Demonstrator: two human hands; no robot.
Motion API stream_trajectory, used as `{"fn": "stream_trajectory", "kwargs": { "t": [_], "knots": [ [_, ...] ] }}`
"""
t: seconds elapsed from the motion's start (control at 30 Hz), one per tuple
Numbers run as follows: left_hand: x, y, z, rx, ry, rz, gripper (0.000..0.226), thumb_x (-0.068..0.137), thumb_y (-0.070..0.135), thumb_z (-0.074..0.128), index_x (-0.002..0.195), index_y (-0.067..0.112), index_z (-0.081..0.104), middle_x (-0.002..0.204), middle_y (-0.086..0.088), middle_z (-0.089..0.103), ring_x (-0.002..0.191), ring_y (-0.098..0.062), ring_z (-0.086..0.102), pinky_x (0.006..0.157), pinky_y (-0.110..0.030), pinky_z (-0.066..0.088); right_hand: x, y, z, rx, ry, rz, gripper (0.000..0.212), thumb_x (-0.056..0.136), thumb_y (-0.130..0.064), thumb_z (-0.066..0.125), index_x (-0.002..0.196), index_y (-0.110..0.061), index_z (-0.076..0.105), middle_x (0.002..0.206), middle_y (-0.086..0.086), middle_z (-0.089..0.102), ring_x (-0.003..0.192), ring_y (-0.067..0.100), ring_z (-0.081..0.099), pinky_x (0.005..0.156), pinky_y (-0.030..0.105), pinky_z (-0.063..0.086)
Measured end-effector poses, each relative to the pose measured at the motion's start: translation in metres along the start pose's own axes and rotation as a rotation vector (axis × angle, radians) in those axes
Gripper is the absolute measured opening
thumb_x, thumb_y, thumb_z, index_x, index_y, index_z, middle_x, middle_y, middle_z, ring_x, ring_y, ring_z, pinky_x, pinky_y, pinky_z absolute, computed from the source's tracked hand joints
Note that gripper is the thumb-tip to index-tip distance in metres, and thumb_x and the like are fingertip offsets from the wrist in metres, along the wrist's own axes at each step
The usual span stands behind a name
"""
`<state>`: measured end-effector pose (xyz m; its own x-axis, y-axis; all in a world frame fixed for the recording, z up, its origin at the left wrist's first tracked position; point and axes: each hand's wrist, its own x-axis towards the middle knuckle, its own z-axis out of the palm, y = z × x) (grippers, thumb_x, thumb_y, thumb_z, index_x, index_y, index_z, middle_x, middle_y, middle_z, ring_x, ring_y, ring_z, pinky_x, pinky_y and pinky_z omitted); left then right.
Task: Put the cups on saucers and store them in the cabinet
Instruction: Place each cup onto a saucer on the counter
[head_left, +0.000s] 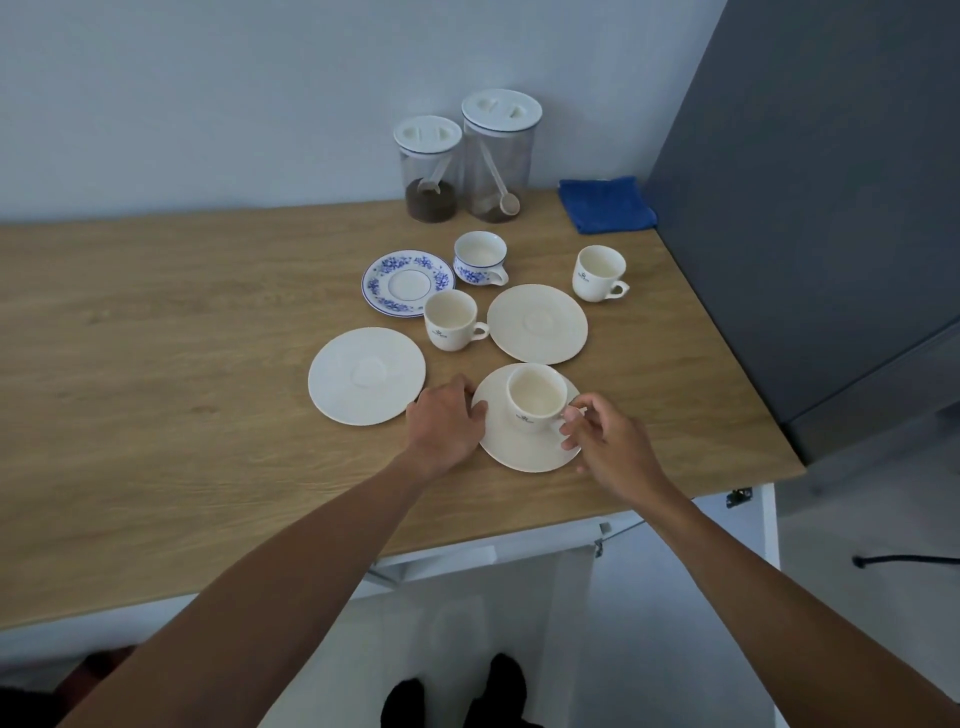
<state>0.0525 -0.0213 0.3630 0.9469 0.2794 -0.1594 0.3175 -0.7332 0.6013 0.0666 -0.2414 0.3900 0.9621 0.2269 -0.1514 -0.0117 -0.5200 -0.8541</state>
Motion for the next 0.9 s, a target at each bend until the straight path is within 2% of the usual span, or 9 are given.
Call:
{"fn": "stream_trajectory", "kwargs": {
  "t": [0.1,0.2,0.33,0.43,0.53,0.67,0.77,0.9],
  "knots": [
    [-0.001,0.0,-0.001,-0.015,0.004,0.007,0.023,0.092,0.036,0.053,0.109,0.022,0.06,0.091,0.006,0.068,0.096,-0.021,0.062,0.091,-0.044,0.049,0.0,0.002,-0.002,-0.023,-0.016,0.003,0.022,0.098,-0.043,0.054,0.106,-0.023,0.06,0.093,-0.004,0.071,0.084,0.009,0.07,0.054,0.028,0.057],
    [-0.003,-0.002,-0.004,-0.035,0.013,0.018,0.023,0.093,0.035,0.053,0.108,0.019,0.06,0.104,0.002,0.07,0.1,-0.022,0.063,0.09,-0.043,0.051,0.005,0.0,-0.008,-0.119,-0.026,-0.024,0.037,0.096,-0.057,0.048,0.115,-0.028,0.058,0.102,-0.008,0.068,0.093,0.008,0.065,0.071,0.028,0.052],
    [-0.006,-0.008,-0.015,-0.013,0.092,0.036,0.033,0.09,0.034,0.045,0.114,0.018,0.061,0.104,-0.001,0.072,0.1,-0.026,0.064,0.084,-0.043,0.054,0.021,-0.013,-0.017,-0.143,-0.008,-0.087,0.029,0.098,-0.047,0.05,0.11,-0.023,0.061,0.104,-0.01,0.066,0.098,0.006,0.061,0.08,0.027,0.047],
    [-0.004,-0.014,-0.029,-0.003,0.173,0.01,0.033,0.09,0.033,0.044,0.112,0.017,0.062,0.098,-0.001,0.073,0.099,-0.027,0.063,0.08,-0.043,0.054,0.041,-0.027,-0.02,-0.14,-0.033,-0.131,0.017,0.1,-0.034,0.052,0.103,-0.022,0.064,0.1,-0.011,0.067,0.096,0.006,0.062,0.081,0.025,0.045],
    [0.0,-0.024,-0.044,0.011,0.228,-0.027,0.03,0.094,0.037,0.049,0.115,0.018,0.059,0.087,0.001,0.069,0.098,-0.025,0.06,0.078,-0.043,0.053,0.068,-0.041,-0.014,-0.199,-0.095,-0.149,0.017,0.098,-0.033,0.053,0.104,-0.024,0.065,0.105,-0.005,0.068,0.093,0.012,0.063,0.077,0.024,0.042],
    [0.009,-0.049,-0.068,0.026,0.276,-0.126,0.034,0.093,0.036,0.052,0.123,0.019,0.055,0.089,0.003,0.067,0.105,-0.027,0.058,0.085,-0.041,0.051,0.105,-0.059,0.002,-0.312,-0.231,-0.176,0.021,0.099,-0.032,0.052,0.11,-0.022,0.068,0.111,-0.003,0.067,0.097,0.014,0.059,0.081,0.026,0.04],
    [0.015,-0.074,-0.082,0.047,0.309,-0.178,0.037,0.091,0.035,0.055,0.126,0.022,0.055,0.099,-0.002,0.066,0.109,-0.028,0.057,0.091,-0.042,0.05,0.128,-0.065,0.019,-0.372,-0.317,-0.155,0.028,0.1,-0.04,0.051,0.117,-0.025,0.067,0.112,0.0,0.066,0.102,0.016,0.059,0.081,0.028,0.042],
    [0.021,-0.1,-0.096,0.102,0.32,-0.227,0.043,0.091,0.032,0.055,0.132,0.022,0.052,0.119,-0.009,0.058,0.112,-0.032,0.055,0.091,-0.045,0.049,0.145,-0.069,0.037,-0.381,-0.366,-0.111,0.037,0.098,-0.049,0.051,0.124,-0.027,0.064,0.108,0.001,0.066,0.101,0.017,0.06,0.082,0.03,0.043]
  ]
}}
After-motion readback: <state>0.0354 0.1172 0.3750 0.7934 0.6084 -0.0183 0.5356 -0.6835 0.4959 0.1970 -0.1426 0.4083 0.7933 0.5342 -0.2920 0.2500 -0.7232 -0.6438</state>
